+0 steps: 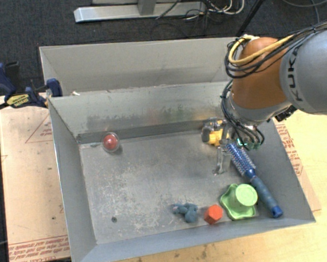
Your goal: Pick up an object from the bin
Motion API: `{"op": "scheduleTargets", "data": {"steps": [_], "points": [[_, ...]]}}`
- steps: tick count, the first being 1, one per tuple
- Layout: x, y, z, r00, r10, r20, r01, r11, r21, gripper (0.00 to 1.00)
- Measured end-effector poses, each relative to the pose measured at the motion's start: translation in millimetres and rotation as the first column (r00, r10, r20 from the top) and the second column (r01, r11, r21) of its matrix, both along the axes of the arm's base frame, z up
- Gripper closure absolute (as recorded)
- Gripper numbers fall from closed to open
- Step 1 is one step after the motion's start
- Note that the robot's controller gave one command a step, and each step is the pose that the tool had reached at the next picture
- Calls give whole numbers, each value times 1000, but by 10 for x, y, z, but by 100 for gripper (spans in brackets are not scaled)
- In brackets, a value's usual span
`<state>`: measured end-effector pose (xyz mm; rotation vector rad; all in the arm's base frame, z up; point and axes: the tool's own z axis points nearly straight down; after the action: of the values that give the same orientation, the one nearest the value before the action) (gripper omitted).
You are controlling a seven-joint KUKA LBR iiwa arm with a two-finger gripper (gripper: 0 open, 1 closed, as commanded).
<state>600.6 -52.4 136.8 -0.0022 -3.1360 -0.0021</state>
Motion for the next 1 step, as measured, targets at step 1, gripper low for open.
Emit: {"op": "scheduleTargets", "data": {"steps": [1], "points": [[500,-818,-673,996,-92,15,92,996,0,0]]}}
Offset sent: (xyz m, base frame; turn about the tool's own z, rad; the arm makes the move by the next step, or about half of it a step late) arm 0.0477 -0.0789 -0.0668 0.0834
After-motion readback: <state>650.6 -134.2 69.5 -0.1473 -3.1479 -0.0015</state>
